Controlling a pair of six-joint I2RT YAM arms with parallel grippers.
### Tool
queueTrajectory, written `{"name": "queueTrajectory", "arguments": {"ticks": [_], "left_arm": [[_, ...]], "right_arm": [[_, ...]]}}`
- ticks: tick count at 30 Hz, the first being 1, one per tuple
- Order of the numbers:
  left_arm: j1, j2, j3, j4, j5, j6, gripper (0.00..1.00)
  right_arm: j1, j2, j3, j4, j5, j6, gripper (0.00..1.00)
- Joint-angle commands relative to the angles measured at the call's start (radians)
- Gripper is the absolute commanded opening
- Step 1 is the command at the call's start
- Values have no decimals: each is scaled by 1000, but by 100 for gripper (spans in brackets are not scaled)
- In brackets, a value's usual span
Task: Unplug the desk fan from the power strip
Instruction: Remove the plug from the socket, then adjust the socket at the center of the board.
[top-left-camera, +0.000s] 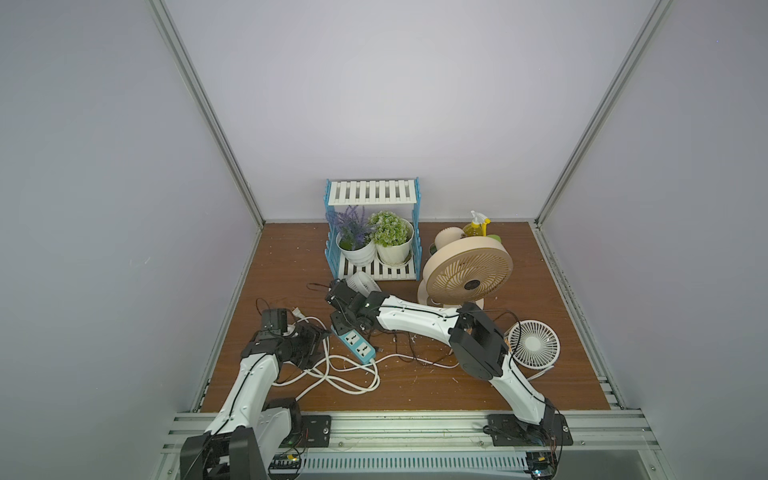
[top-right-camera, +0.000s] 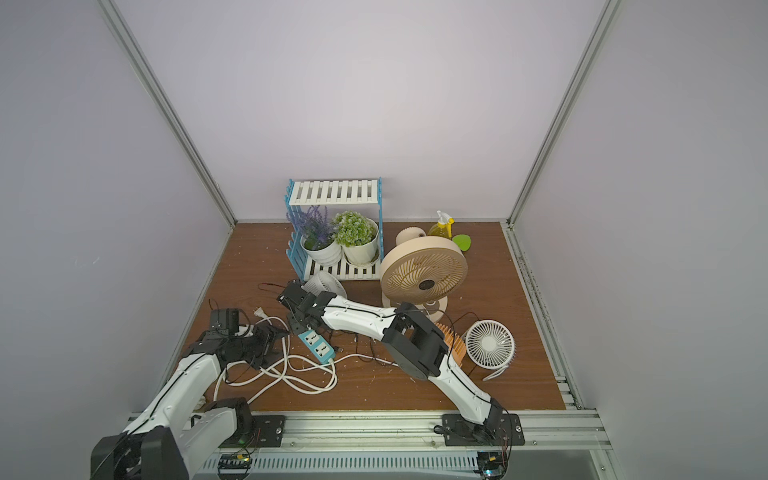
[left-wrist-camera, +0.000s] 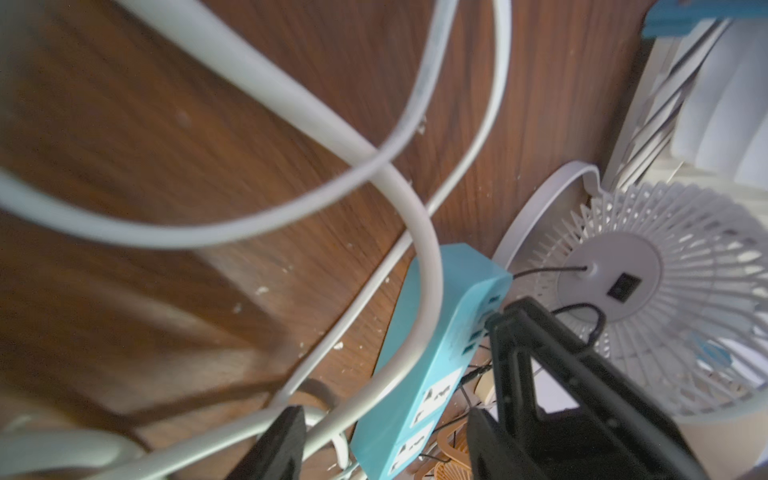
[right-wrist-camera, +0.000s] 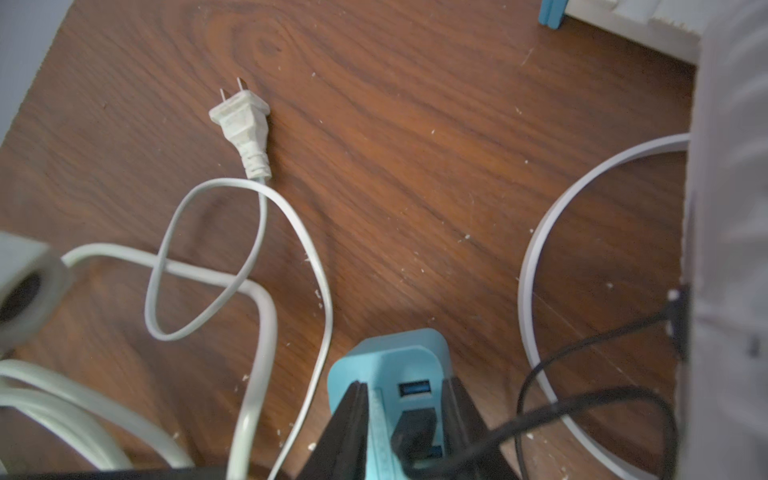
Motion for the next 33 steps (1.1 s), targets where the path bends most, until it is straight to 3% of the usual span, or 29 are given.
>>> {"name": "queueTrajectory", "arguments": {"ticks": [1, 9, 14, 22, 26, 33], "left_arm": [[-92, -24, -36, 14, -28, -86, 66], [-197, 3, -88, 147, -61, -183, 61], [-215, 49, -106, 276, -45, -222, 60], [-230, 87, -120, 314, -48, -231, 57], [-236, 127, -148, 306, -72, -244, 48], [-255, 186, -189, 269, -122, -265, 43]], "right_arm": [[-3, 8, 26, 19, 14, 4, 28], [-3, 3, 20, 18, 6, 3, 15], [-1, -4, 11, 24, -1, 3, 8], [-5, -10, -3, 31, -9, 4, 0], [-5, -13, -2, 31, -9, 8, 0], [-1, -52, -11, 39, -12, 9, 0]]}}
